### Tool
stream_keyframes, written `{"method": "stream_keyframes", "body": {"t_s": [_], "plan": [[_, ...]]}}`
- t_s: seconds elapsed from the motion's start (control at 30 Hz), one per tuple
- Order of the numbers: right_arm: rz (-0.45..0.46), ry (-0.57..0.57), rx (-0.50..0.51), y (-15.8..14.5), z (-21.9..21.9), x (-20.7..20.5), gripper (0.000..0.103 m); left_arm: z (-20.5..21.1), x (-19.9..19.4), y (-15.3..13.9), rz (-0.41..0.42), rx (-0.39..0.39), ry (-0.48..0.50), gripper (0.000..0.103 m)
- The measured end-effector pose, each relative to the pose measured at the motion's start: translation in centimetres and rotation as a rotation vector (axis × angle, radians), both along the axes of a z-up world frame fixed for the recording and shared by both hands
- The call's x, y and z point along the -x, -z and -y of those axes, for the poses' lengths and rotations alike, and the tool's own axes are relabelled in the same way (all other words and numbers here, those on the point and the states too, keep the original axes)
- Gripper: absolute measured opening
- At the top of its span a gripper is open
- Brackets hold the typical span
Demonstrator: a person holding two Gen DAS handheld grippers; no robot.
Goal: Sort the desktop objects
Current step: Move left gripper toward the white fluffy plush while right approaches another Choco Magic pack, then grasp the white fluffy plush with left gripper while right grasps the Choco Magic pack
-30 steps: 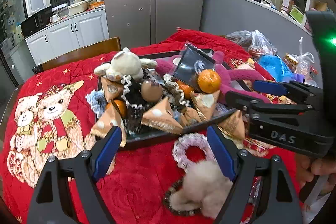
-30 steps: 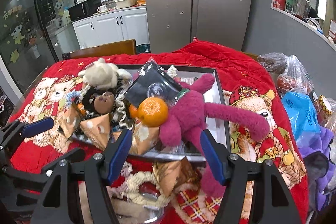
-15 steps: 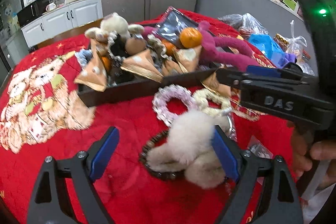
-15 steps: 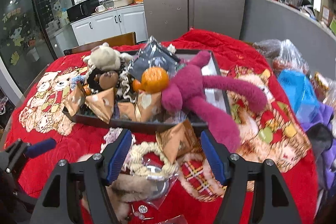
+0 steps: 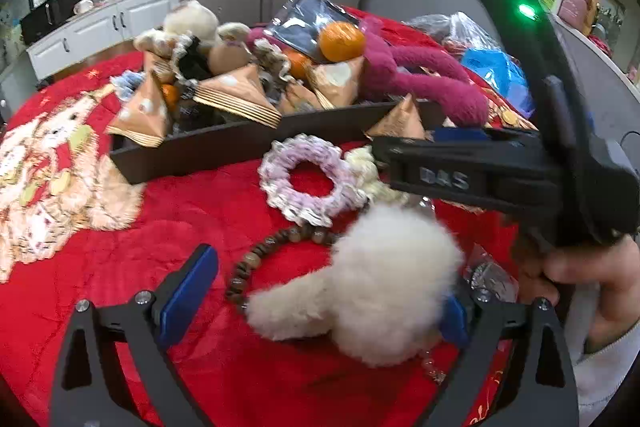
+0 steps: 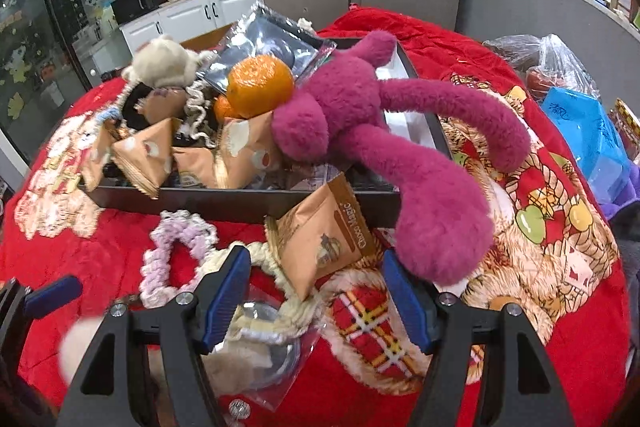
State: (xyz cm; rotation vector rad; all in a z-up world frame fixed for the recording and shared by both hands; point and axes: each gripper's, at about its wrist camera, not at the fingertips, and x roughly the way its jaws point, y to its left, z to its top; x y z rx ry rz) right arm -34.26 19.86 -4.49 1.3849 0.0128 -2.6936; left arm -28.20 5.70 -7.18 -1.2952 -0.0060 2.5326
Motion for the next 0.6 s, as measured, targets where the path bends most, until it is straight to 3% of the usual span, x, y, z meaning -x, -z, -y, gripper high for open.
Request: {"method": "stream_keyframes", "body": {"t_s": [0.2, 0.37, 0.5, 0.6], "plan": [[0.007, 0.002, -0.001, 0.7, 0.2, 1.2, 0.070, -0.3, 0.3, 0.7, 0.010, -0.027, 0.027, 0.099], [0.008, 0.017, 0.060, 1.2, -0.6, 1.5, 0.070, -0.7, 0.2, 1.0, 0.002, -0.020, 0.050, 0.097], [0.006, 0.030, 0.097, 1.6, -1.4, 1.9, 0.070, -1.1, 0.1, 1.0, 0.001, -0.034, 0.090, 0.073], [0.004, 0.038, 0.103, 1.7, -1.6, 2.0, 0.069, -1.2, 0.1, 0.8, -0.010, -0.023, 0.101, 0.069]]}}
